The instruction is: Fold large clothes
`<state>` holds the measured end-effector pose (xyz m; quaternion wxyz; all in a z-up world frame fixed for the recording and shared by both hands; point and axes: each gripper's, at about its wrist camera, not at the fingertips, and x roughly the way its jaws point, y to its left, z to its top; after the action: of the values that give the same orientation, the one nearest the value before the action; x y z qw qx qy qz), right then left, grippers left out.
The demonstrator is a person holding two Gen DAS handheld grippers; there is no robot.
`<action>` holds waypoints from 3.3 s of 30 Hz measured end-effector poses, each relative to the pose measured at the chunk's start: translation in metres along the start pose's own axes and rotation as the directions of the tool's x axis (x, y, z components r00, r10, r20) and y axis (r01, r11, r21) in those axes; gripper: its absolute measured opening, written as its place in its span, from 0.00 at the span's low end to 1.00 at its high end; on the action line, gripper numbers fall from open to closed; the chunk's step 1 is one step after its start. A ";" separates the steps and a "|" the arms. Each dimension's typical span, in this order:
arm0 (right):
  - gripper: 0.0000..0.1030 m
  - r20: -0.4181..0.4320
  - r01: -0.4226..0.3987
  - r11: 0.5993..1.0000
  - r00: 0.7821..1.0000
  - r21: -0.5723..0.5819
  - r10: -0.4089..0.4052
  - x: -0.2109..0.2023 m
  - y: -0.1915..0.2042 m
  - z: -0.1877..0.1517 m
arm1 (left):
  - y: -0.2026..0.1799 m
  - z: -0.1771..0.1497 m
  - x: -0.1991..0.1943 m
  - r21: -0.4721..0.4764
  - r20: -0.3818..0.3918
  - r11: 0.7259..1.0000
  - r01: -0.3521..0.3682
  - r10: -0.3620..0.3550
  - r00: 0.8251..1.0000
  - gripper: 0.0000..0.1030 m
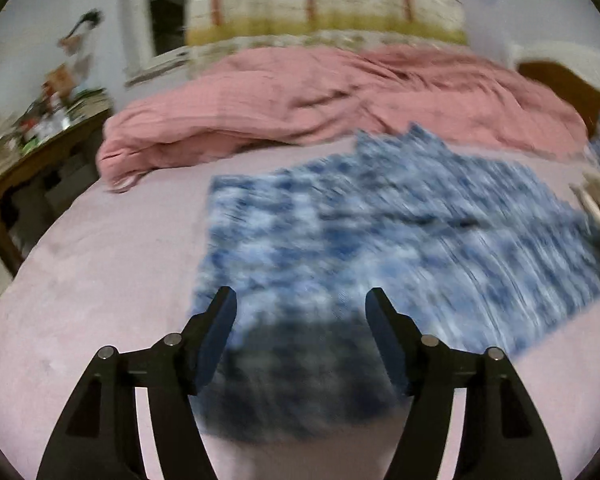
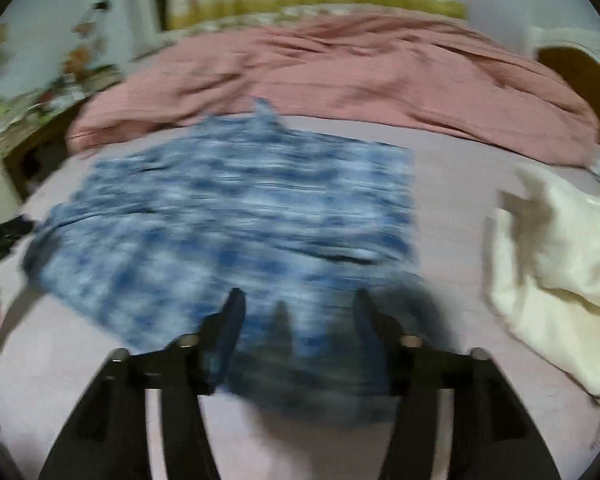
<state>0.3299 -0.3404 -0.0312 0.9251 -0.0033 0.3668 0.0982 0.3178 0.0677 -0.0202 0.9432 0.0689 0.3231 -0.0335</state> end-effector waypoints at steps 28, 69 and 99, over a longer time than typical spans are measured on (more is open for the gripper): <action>0.85 -0.062 0.098 0.962 0.991 -0.255 -0.118 0.026 0.102 -0.038 | -0.049 -0.043 0.012 0.231 -0.117 0.973 -0.029 0.058 0.992 1.00; 0.05 0.004 0.208 0.978 0.978 -0.012 -0.208 -0.126 0.031 -0.124 | -0.034 -0.100 -0.150 0.113 0.043 0.994 -0.002 -0.003 0.999 0.07; 0.05 0.043 0.214 0.977 0.976 0.008 -0.214 0.014 -0.003 0.054 | -0.014 0.074 0.043 0.063 -0.004 0.997 -0.037 0.037 0.999 0.04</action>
<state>0.3774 -0.3366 -0.0013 0.9381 -0.0391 0.3441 -0.0027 0.3950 0.0417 0.0094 0.9402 0.1044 0.3231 -0.0260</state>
